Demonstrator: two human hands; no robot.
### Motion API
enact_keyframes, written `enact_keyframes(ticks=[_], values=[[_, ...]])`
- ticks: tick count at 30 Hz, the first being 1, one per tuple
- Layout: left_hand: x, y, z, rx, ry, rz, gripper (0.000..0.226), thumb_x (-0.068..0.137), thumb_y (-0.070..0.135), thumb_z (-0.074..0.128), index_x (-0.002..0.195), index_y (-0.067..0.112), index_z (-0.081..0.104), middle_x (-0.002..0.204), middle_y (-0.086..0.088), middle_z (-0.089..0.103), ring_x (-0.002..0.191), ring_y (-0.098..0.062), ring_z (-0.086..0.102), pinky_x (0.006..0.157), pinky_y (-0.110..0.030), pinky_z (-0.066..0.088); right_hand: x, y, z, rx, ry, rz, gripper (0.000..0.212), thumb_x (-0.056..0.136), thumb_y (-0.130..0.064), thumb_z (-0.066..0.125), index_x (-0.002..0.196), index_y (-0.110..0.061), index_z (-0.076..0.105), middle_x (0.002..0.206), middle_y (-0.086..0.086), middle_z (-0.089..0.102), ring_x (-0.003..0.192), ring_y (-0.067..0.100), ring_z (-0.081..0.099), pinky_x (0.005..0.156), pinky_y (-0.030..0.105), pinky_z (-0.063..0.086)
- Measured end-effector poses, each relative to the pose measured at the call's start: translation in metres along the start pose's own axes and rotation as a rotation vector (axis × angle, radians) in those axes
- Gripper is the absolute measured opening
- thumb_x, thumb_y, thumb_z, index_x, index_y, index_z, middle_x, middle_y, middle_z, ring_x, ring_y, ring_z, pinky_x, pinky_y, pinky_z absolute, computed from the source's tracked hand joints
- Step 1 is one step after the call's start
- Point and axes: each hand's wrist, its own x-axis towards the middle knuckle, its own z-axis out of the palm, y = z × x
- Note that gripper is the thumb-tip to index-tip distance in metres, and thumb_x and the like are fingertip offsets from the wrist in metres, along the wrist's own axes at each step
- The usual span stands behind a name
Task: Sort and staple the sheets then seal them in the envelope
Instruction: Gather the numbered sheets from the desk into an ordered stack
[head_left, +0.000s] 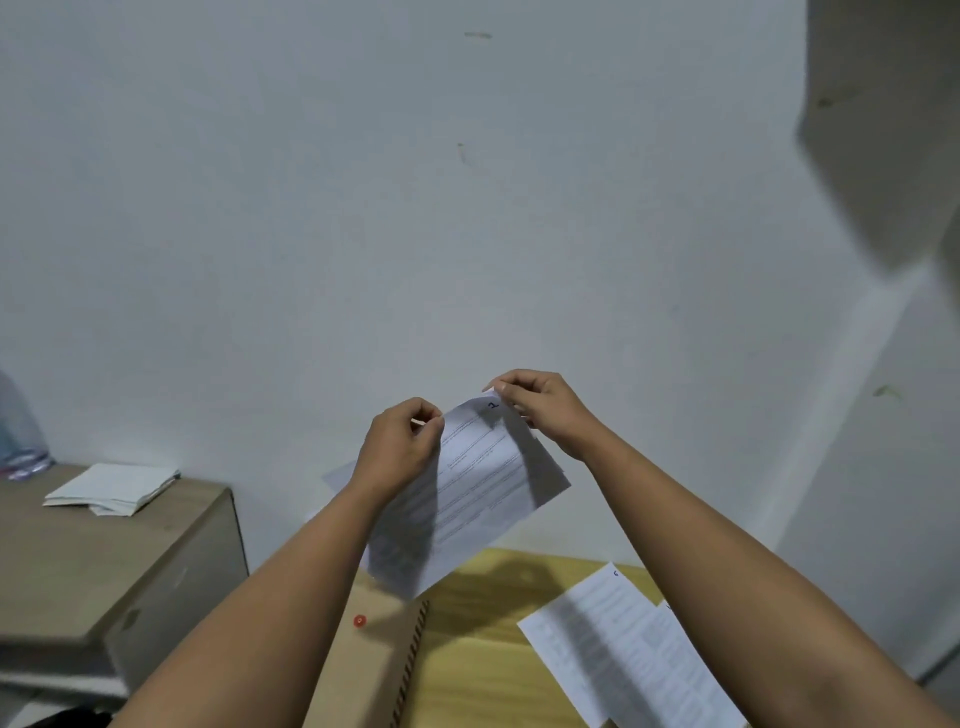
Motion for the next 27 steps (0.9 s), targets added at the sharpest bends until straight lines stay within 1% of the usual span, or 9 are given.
enact_keyframes(ticks=[5, 7, 9, 11, 15, 17, 21, 25, 27], values=[[-0.007, 0.005, 0.010, -0.058, 0.023, -0.045, 0.013, 0.097, 0.024, 0.064, 0.086, 0.025, 0.071, 0.089, 0.013, 0.073, 0.075, -0.006, 0.067, 0.069, -0.028, 0.051, -0.018, 0.009, -0.006, -0.035, 0.037, 0.035, 0.018, 0.096, -0.034, 0.071, 0.108, -0.022, 0.076, 0.085, -0.016, 0.075, 0.083, -0.004, 0.069, 0.076, 0.013, 0.049], [-0.009, 0.006, 0.014, -0.107, 0.052, -0.092, 0.013, 0.096, 0.024, 0.065, 0.086, 0.025, 0.072, 0.090, 0.012, 0.074, 0.075, -0.010, 0.067, 0.071, -0.028, 0.053, -0.026, 0.022, -0.011, -0.120, 0.041, 0.042, 0.020, 0.091, -0.029, 0.077, 0.110, -0.026, 0.075, 0.092, -0.007, 0.078, 0.090, 0.007, 0.074, 0.082, 0.023, 0.055], [-0.011, 0.005, 0.020, -0.125, 0.051, -0.124, 0.011, 0.095, 0.025, 0.065, 0.087, 0.025, 0.073, 0.090, 0.012, 0.074, 0.077, -0.011, 0.068, 0.075, -0.031, 0.055, -0.035, 0.035, -0.016, -0.191, 0.050, 0.039, 0.020, 0.090, -0.019, 0.072, 0.109, -0.024, 0.075, 0.097, -0.004, 0.079, 0.089, 0.011, 0.075, 0.080, 0.031, 0.057], [-0.012, 0.003, 0.026, -0.084, 0.014, -0.125, 0.006, 0.093, 0.028, 0.065, 0.091, 0.028, 0.071, 0.091, 0.013, 0.074, 0.083, -0.010, 0.070, 0.079, -0.034, 0.057, -0.043, 0.043, -0.019, -0.192, 0.087, 0.035, 0.021, 0.092, -0.011, 0.068, 0.110, -0.018, 0.075, 0.101, -0.004, 0.079, 0.095, 0.012, 0.075, 0.088, 0.035, 0.059], [-0.015, 0.002, 0.037, -0.004, -0.074, -0.070, 0.027, 0.093, 0.030, 0.065, 0.119, 0.032, 0.065, 0.090, 0.010, 0.072, 0.082, -0.013, 0.070, 0.079, -0.034, 0.056, -0.051, 0.050, -0.032, -0.172, 0.137, 0.082, 0.026, 0.093, -0.007, 0.066, 0.116, -0.016, 0.075, 0.108, -0.004, 0.079, 0.102, 0.012, 0.075, 0.098, 0.038, 0.058], [-0.013, 0.005, 0.043, -0.029, -0.095, -0.065, 0.026, 0.095, 0.025, 0.062, 0.119, 0.029, 0.069, 0.088, 0.011, 0.072, 0.083, -0.013, 0.070, 0.079, -0.032, 0.055, -0.051, 0.055, -0.040, -0.161, 0.157, 0.107, 0.029, 0.094, -0.009, 0.066, 0.120, -0.018, 0.074, 0.111, -0.002, 0.078, 0.103, 0.013, 0.075, 0.100, 0.040, 0.057], [-0.007, 0.009, 0.059, -0.158, -0.189, -0.109, 0.020, 0.096, 0.017, 0.061, 0.107, 0.025, 0.076, 0.091, 0.013, 0.074, 0.088, -0.004, 0.067, 0.079, -0.024, 0.051, -0.053, 0.065, -0.053, -0.117, 0.197, 0.132, 0.031, 0.096, -0.007, 0.065, 0.122, -0.019, 0.073, 0.112, 0.004, 0.077, 0.101, 0.013, 0.075, 0.094, 0.033, 0.059], [-0.001, 0.005, 0.074, -0.193, -0.341, -0.162, 0.030, 0.096, 0.011, 0.060, 0.119, 0.028, 0.070, 0.080, -0.003, 0.075, 0.077, -0.015, 0.069, 0.080, -0.034, 0.056, -0.056, 0.081, -0.062, -0.085, 0.210, 0.182, 0.033, 0.097, -0.001, 0.063, 0.126, -0.015, 0.071, 0.114, 0.006, 0.076, 0.098, 0.009, 0.075, 0.086, 0.023, 0.058], [0.001, 0.003, 0.084, -0.176, -0.423, -0.149, 0.043, 0.097, 0.007, 0.056, 0.130, 0.032, 0.067, 0.082, 0.004, 0.077, 0.081, -0.012, 0.073, 0.086, -0.035, 0.057, -0.055, 0.096, -0.068, -0.094, 0.215, 0.224, 0.035, 0.097, -0.002, 0.064, 0.129, -0.015, 0.070, 0.117, 0.004, 0.075, 0.101, 0.008, 0.074, 0.092, 0.026, 0.058]])
